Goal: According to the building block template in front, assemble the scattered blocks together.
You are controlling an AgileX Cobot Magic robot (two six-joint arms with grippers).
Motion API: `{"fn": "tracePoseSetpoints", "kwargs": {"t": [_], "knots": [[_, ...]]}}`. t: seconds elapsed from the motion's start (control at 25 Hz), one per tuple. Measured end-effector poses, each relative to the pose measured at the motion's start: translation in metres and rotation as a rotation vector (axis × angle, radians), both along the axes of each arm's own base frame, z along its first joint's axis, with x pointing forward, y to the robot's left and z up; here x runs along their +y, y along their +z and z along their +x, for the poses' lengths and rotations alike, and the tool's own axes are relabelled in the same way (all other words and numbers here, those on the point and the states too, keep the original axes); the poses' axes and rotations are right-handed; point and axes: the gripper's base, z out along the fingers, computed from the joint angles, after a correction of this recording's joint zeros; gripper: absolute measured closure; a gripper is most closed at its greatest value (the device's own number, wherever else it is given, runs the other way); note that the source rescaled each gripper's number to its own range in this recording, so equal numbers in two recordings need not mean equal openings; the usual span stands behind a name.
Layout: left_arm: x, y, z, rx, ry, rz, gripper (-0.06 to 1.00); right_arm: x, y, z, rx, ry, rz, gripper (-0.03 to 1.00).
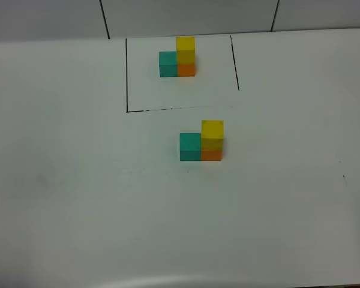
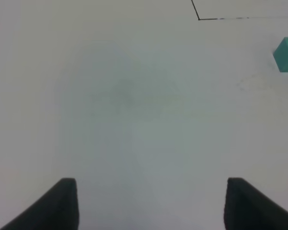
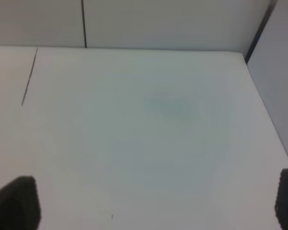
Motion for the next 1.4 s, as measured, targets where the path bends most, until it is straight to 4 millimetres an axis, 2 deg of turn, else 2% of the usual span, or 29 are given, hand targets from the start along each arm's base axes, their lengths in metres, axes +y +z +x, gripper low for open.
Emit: {"fn": "tracePoseSetpoints", "kwargs": {"t": [0.24, 0.4, 0.64, 0.88, 1.4], "knots": [[0.0, 0.0, 0.0, 0.0, 0.0, 0.0, 0.55, -0.004, -0.027, -0.044, 0.013, -0.065, -0.013, -0.03], [0.0, 0.0, 0.0, 0.0, 0.0, 0.0, 0.55, -0.006, -0.043, -0.066, 0.044, -0.094, -0.007, -0.03], [0.0, 0.0, 0.0, 0.0, 0.0, 0.0, 0.55, -0.004, -0.056, -0.094, 0.007, -0.098, 0.038, -0.03], [0.0, 0.0, 0.0, 0.0, 0.0, 0.0, 0.55, -0.002, -0.066, -0.095, 0.039, -0.069, 0.056, -0.02], [0.0, 0.0, 0.0, 0.0, 0.0, 0.0, 0.55, -0.002, -0.069, -0.093, 0.045, 0.002, 0.058, 0.06]]}}
